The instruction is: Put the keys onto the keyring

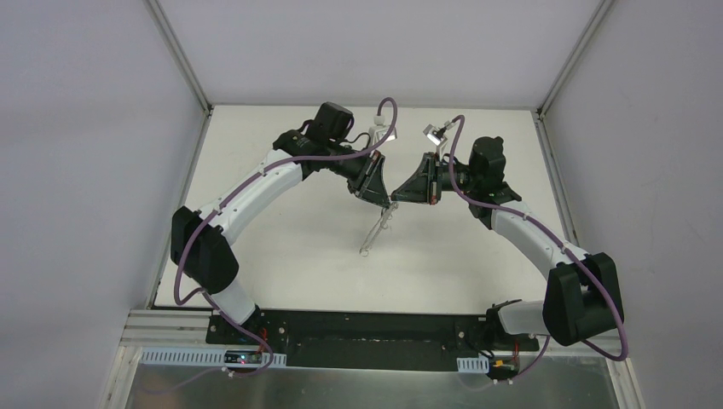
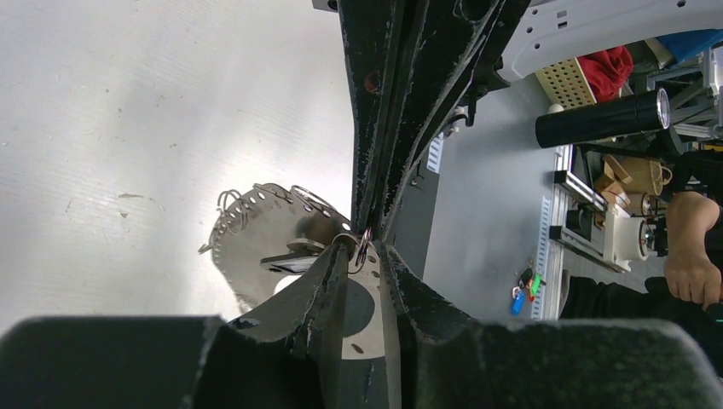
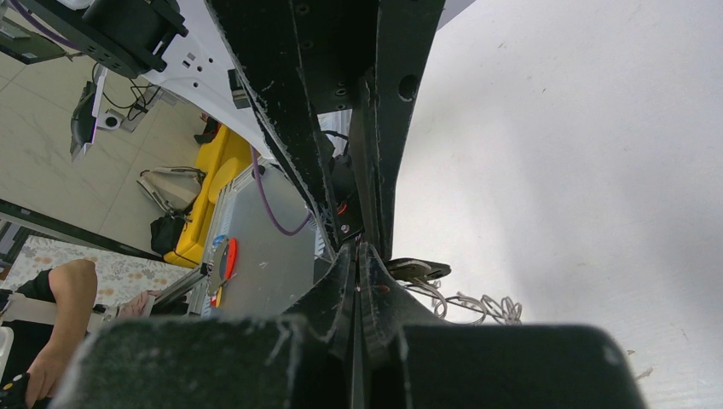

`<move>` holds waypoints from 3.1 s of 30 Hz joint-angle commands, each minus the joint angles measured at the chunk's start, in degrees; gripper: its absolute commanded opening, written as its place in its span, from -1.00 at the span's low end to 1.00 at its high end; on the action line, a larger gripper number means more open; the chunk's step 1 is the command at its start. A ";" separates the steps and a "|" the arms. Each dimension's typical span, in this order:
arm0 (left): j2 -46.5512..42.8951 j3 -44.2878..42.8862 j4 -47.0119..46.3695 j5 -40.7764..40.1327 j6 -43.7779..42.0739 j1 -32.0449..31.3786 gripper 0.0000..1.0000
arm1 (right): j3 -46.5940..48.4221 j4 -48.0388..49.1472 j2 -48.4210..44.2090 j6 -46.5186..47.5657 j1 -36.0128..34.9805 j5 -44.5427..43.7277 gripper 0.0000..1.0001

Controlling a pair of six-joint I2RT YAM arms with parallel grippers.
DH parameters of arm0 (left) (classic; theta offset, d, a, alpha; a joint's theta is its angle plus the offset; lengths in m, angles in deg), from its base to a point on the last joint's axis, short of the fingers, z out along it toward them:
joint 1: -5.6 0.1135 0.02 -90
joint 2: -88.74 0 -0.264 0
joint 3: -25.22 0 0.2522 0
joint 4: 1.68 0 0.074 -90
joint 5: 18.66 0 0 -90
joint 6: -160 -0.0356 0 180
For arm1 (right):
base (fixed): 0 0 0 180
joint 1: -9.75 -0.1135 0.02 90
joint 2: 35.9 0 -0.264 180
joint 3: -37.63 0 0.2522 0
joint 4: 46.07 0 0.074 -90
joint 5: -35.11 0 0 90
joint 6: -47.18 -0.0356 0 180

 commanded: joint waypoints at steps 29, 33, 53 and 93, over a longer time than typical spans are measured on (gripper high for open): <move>-2.06 1.02 -3.81 3.84 1.50 1.39 -0.77 | 0.22 3.43 -0.32 -0.16 0.35 1.92 -1.00; -1.76 0.66 -3.86 3.76 1.75 1.39 -0.92 | 0.21 3.43 -0.28 -0.16 0.32 1.92 -1.00; -2.30 -4.22 6.08 -5.96 -2.65 1.39 -1.00 | -0.62 3.07 -1.44 2.65 0.22 2.39 -1.00; 3.95 -11.26 19.13 -0.47 -6.03 -2.56 -1.00 | 1.13 -3.43 -2.16 7.75 -2.48 2.30 -0.29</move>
